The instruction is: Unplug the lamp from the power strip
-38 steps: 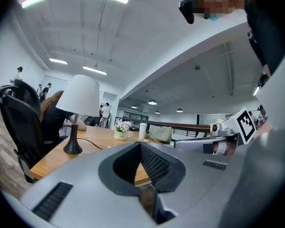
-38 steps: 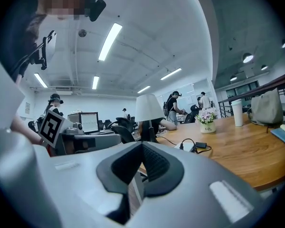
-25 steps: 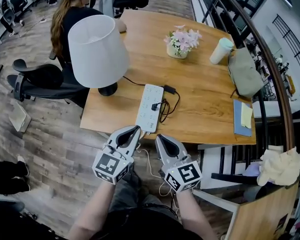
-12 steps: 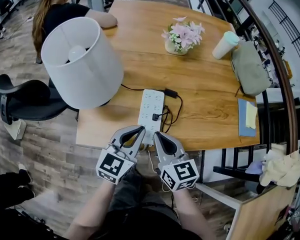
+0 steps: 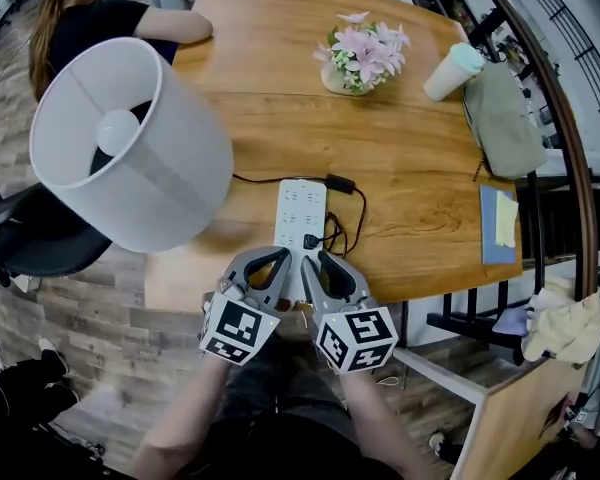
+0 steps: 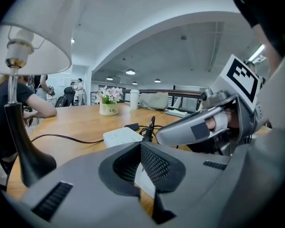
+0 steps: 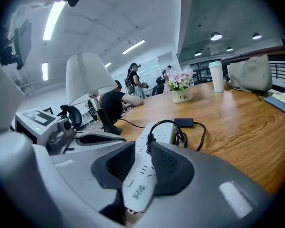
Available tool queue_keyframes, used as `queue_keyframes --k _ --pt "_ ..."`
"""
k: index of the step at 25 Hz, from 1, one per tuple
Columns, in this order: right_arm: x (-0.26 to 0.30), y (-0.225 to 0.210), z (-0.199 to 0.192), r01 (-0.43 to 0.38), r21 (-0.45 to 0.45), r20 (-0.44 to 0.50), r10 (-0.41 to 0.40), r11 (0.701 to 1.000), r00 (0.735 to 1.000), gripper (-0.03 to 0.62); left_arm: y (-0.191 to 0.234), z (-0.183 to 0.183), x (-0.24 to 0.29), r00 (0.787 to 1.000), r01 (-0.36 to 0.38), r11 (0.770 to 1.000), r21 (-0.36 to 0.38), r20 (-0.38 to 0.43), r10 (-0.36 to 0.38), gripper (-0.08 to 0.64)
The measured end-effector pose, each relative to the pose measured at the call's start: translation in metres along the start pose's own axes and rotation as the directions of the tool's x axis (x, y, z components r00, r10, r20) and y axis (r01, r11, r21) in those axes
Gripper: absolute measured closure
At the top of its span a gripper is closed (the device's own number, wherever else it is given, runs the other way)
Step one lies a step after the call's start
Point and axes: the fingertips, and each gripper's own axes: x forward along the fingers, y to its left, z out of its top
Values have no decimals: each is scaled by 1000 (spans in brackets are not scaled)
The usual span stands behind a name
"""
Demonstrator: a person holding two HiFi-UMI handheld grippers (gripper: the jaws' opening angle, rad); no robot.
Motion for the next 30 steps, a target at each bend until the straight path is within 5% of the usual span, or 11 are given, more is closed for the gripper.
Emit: queue_keyframes --k 15,23,30 --pt "24 -15 1 136 30 -79 -133 990 988 511 -4 -18 27 976 94 980 177 -211 -56 563" --pt "28 -1 0 153 -137 -79 -164 979 983 512 -5 -19 26 975 108 972 210 -215 -62 563" --pt "21 -15 1 143 28 -59 -141 989 988 518 -5 -19 27 974 103 978 184 -218 -61 563"
